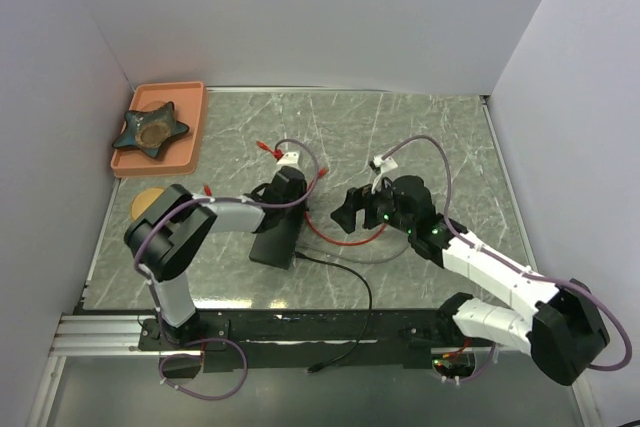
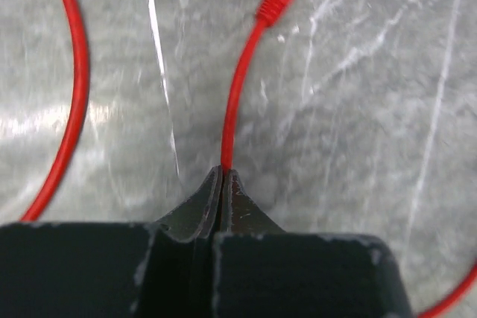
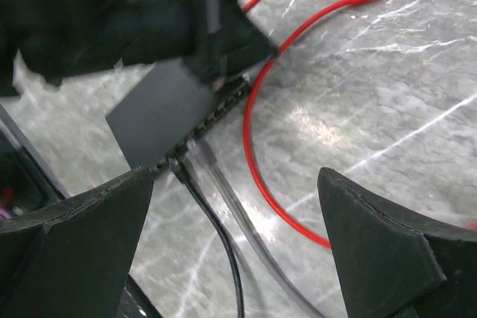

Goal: Insert the plug into the switch port

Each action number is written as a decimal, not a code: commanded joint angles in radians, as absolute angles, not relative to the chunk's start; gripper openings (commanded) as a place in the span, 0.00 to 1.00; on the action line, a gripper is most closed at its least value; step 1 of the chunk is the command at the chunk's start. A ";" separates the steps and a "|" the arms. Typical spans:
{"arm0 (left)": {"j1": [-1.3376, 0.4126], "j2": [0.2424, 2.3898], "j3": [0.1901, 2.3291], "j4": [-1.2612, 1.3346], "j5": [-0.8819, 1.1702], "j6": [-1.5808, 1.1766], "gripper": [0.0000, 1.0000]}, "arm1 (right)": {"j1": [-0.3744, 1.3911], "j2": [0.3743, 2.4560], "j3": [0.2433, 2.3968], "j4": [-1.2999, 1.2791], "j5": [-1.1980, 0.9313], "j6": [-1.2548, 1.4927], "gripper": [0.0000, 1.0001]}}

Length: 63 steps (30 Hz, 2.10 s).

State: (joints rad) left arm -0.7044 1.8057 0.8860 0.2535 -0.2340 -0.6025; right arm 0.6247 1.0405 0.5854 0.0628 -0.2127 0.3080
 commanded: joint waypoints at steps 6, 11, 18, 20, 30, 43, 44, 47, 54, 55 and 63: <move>-0.758 1.611 0.761 0.388 -0.229 -0.690 0.01 | 0.526 1.244 0.641 0.330 -0.448 0.521 0.99; -0.799 1.552 0.716 0.413 -0.236 -0.710 0.01 | 0.525 1.382 0.684 0.420 -0.494 0.597 0.99; -0.815 1.536 0.739 0.334 -0.301 -0.700 0.01 | 0.525 1.453 0.741 0.361 -0.440 0.603 0.97; -0.815 1.532 0.749 0.299 -0.333 -0.699 0.01 | 0.525 1.474 0.787 0.315 -0.387 0.580 0.97; -0.813 1.327 0.730 0.108 -0.526 -0.772 0.63 | 0.552 1.683 1.052 -0.033 -0.155 0.483 0.90; -0.787 0.945 0.766 -0.241 -0.578 -0.833 0.96 | 0.626 1.928 1.356 -0.298 -0.014 0.436 0.72; -0.787 0.930 0.758 -0.248 -0.583 -0.841 0.96 | 0.629 1.942 1.373 -0.310 -0.003 0.436 0.71; -0.787 0.867 0.736 -0.276 -0.595 -0.847 0.96 | 0.640 1.996 1.436 -0.356 0.047 0.422 0.66; -0.787 0.749 0.693 -0.282 -0.601 -0.850 0.96 | 0.664 2.120 1.555 -0.457 0.106 0.394 0.55; -0.787 0.744 0.695 -0.288 -0.603 -0.851 0.96 | 0.667 2.129 1.583 -0.468 0.110 0.390 0.55; -0.787 0.736 0.692 -0.302 -0.601 -0.836 0.96 | 0.704 2.247 1.750 -0.627 0.155 0.308 0.56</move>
